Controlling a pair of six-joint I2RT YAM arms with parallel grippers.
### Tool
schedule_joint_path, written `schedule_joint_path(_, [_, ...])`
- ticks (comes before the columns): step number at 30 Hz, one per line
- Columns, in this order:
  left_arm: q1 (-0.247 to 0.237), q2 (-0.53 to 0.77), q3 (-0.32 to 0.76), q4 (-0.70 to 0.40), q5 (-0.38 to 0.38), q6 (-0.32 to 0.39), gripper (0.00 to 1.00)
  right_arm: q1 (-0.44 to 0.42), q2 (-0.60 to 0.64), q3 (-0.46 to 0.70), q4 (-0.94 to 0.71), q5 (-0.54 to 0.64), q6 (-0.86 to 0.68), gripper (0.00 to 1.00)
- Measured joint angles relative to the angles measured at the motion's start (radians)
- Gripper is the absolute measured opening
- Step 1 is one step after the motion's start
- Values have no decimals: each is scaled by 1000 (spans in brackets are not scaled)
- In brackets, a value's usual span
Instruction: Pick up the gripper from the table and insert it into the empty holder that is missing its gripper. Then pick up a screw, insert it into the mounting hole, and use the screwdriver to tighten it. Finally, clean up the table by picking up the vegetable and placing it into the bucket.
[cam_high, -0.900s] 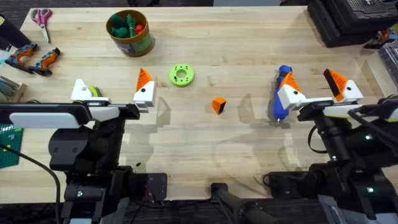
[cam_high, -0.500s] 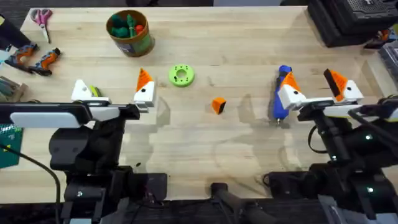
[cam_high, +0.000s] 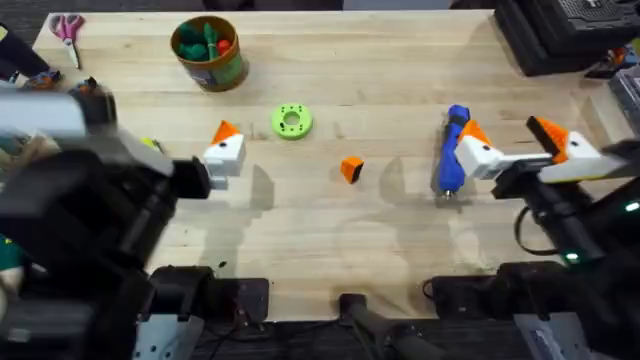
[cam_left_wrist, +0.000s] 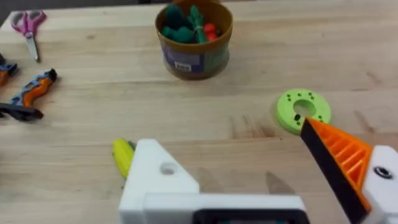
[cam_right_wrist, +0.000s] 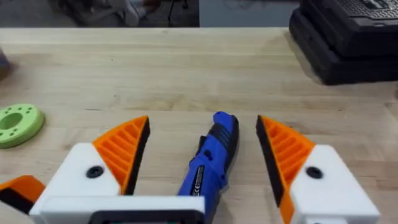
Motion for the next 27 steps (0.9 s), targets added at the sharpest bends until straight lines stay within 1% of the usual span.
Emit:
schedule_joint_path(2, [0, 118, 112, -70, -3, 20, 985, 0, 67, 84, -61, 0, 3, 994])
schedule_joint_path(5, [0, 297, 269, -170, -3, 36, 985, 0, 201, 229, -164, 0, 6, 993])
schedule_joint_path(6, [0, 474, 422, -268, -3, 46, 985, 0, 356, 375, -267, 0, 7, 993])
schedule_joint_path(8, [0, 586, 521, -327, -3, 50, 985, 0, 463, 475, -336, 0, 7, 993])
schedule_joint_path(11, [0, 718, 645, -400, -3, 51, 985, 0, 624, 635, -452, -1, 7, 993])
schedule_joint_path(13, [0, 781, 712, -433, -3, 51, 985, 0, 718, 734, -535, -1, 7, 993])
schedule_joint_path(16, [0, 845, 780, -454, -3, 53, 985, 0, 850, 868, -629, -1, 7, 993])
schedule_joint_path(18, [0, 863, 792, -456, -3, 54, 985, 0, 919, 931, -657, -1, 7, 993])
schedule_joint_path(20, [0, 874, 793, -457, -3, 55, 985, 0, 975, 969, -660, -1, 7, 993])
schedule_joint_path(23, [7, 888, 793, -480, -3, 49, 985, 0, 1026, 983, -660, -3, 7, 993])
schedule_joint_path(25, [30, 898, 794, -517, -3, 18, 985, 0, 1042, 983, -664, -3, 7, 993])
schedule_joint_path(27, [80, 916, 794, -582, -4, -30, 985, 0, 1049, 983, -664, -3, 7, 993])
